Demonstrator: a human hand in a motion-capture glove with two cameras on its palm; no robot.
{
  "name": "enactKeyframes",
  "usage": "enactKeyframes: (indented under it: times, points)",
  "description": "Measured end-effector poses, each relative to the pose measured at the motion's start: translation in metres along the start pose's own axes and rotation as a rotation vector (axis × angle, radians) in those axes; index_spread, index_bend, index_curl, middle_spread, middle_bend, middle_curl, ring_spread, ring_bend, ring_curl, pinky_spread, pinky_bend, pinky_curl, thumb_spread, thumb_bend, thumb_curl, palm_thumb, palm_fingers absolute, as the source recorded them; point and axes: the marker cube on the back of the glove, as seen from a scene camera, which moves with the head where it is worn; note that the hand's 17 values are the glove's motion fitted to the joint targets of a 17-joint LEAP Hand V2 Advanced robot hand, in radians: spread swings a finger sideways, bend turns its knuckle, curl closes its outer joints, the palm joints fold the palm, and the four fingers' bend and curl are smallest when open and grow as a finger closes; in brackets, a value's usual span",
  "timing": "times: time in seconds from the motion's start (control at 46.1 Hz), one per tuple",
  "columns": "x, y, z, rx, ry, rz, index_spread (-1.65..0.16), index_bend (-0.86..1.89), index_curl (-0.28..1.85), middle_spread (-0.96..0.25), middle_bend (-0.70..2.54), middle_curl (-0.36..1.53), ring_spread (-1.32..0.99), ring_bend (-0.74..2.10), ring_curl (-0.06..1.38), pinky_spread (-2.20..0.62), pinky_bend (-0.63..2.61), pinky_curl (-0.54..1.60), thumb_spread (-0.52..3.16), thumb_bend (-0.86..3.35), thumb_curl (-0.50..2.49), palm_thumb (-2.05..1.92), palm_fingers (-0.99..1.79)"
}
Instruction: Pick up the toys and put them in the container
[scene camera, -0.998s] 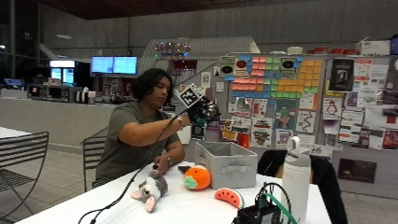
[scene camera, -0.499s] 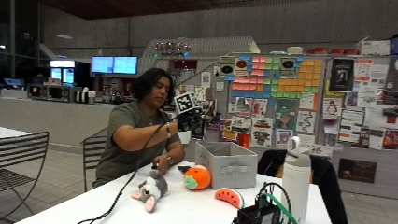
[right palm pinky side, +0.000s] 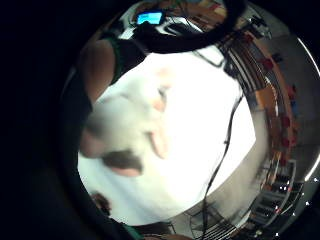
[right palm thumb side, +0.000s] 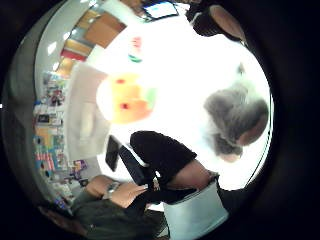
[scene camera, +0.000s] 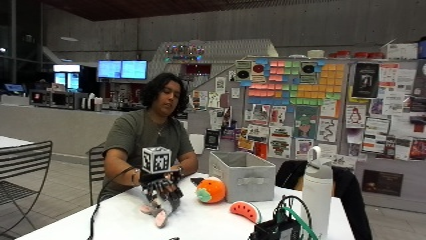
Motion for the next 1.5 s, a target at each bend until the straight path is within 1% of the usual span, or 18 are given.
enactKeyframes:
  times: [0.109, 0.174, 0.304, 0.434, 0.521, 0.608, 0.695, 0.825, 0.998, 1.107, 1.15, 1.172, 1.194, 1.216, 1.302, 1.346, 1.433, 1.498]
  points:
    - [0.001, 0.022, 0.046, 0.135, -0.041, 0.075, -0.41, 0.28, 0.55, -0.16, 0.33, 0.45, -0.19, 0.40, 0.20, 0.02, 0.84, 0.38, 0.98, -0.05, 0.15, -0.06, 0.03]
    - [0.002, 0.019, 0.048, 0.273, -0.114, 0.167, -0.41, 0.30, 0.55, -0.18, 0.39, 0.46, -0.18, 0.28, 0.16, 0.01, 0.96, 0.39, 1.06, 0.02, 0.18, 0.05, 0.19]
    - [0.010, 0.012, 0.039, 0.394, -0.068, -0.036, -0.40, 0.22, 0.49, -0.23, 0.67, 0.54, -0.34, 0.54, 0.20, -0.04, 0.76, 0.32, 1.25, 0.15, 0.25, 0.27, 0.70]
    - [-0.004, 0.020, 0.014, 0.456, -0.083, -0.078, -0.39, 0.17, 0.52, -0.27, 0.77, 0.60, -0.46, 0.77, 0.29, -0.21, 0.83, 0.33, 1.17, 0.24, 0.36, 0.50, 0.97]
    - [-0.038, 0.048, -0.035, 0.539, -0.214, -0.131, -0.38, 0.19, 0.56, -0.28, 0.82, 0.64, -0.49, 0.83, 0.34, -0.29, 0.85, 0.35, 1.09, 0.25, 0.41, 0.56, 1.00]
    - [-0.094, 0.064, -0.121, 0.662, -0.451, -0.310, -0.38, 0.22, 0.61, -0.29, 0.86, 0.67, -0.51, 0.86, 0.37, -0.33, 0.84, 0.36, 1.01, 0.23, 0.46, 0.59, 1.03]
    - [-0.152, 0.071, -0.196, 0.699, -0.641, -0.538, -0.39, 0.23, 0.65, -0.29, 0.88, 0.70, -0.53, 0.87, 0.39, -0.36, 0.84, 0.36, 0.93, 0.21, 0.50, 0.60, 1.04]
    - [-0.223, 0.067, -0.267, 0.775, -0.660, -0.696, -0.39, 0.24, 0.71, -0.30, 0.89, 0.72, -0.55, 0.86, 0.41, -0.38, 0.85, 0.36, 0.85, 0.19, 0.55, 0.61, 1.02]
    - [-0.284, 0.034, -0.278, 0.823, -0.493, -0.836, -0.41, 0.24, 0.79, -0.30, 0.89, 0.75, -0.57, 0.84, 0.44, -0.38, 0.88, 0.37, 0.79, 0.15, 0.61, 0.61, 0.97]
    - [-0.294, 0.017, -0.249, 0.715, -0.299, -1.045, -0.40, 0.18, 0.81, -0.31, 0.75, 0.72, -0.58, 0.86, 0.46, -0.33, 0.94, 0.40, 0.85, 0.08, 0.61, 0.54, 0.73]
    - [-0.294, 0.010, -0.238, 0.643, -0.273, -1.026, -0.41, 0.17, 0.80, -0.29, 0.50, 0.65, -0.51, 0.80, 0.46, -0.27, 1.04, 0.44, 0.98, -0.06, 0.52, 0.29, 0.36]
    - [-0.295, 0.008, -0.234, 0.602, -0.286, -0.965, -0.40, 0.18, 0.81, -0.29, 0.48, 0.64, -0.50, 0.81, 0.48, -0.26, 1.06, 0.45, 1.01, -0.06, 0.50, 0.27, 0.35]
    - [-0.296, 0.005, -0.230, 0.562, -0.307, -0.881, -0.40, 0.09, 0.77, -0.26, 0.38, 0.60, -0.46, 0.73, 0.45, -0.21, 1.10, 0.45, 0.99, -0.13, 0.47, 0.14, 0.09]
    - [-0.296, 0.002, -0.226, 0.528, -0.326, -0.794, -0.40, 0.09, 0.76, -0.24, 0.36, 0.60, -0.43, 0.73, 0.46, -0.18, 1.14, 0.47, 0.98, -0.13, 0.46, 0.09, 0.03]
    - [-0.271, -0.021, -0.199, 0.472, -0.327, -0.603, -0.40, 0.08, 0.66, -0.21, 0.32, 0.55, -0.37, 0.72, 0.42, -0.12, 1.13, 0.43, 0.97, -0.10, 0.42, -0.04, 0.02]
    - [-0.257, -0.028, -0.182, 0.454, -0.319, -0.596, -0.40, 0.09, 0.62, -0.20, 0.32, 0.54, -0.36, 0.74, 0.40, -0.10, 1.11, 0.41, 0.97, -0.08, 0.41, -0.05, 0.05]
    - [-0.229, -0.035, -0.140, 0.415, -0.260, -0.710, -0.39, 0.10, 0.57, -0.19, 0.35, 0.53, -0.34, 0.77, 0.39, -0.07, 1.09, 0.39, 0.96, -0.08, 0.38, -0.07, 0.07]
    - [-0.217, -0.040, -0.113, 0.315, -0.320, -0.596, -0.38, 0.12, 0.55, -0.18, 0.37, 0.53, -0.32, 0.77, 0.39, -0.05, 1.05, 0.38, 0.96, -0.08, 0.37, -0.08, 0.04]
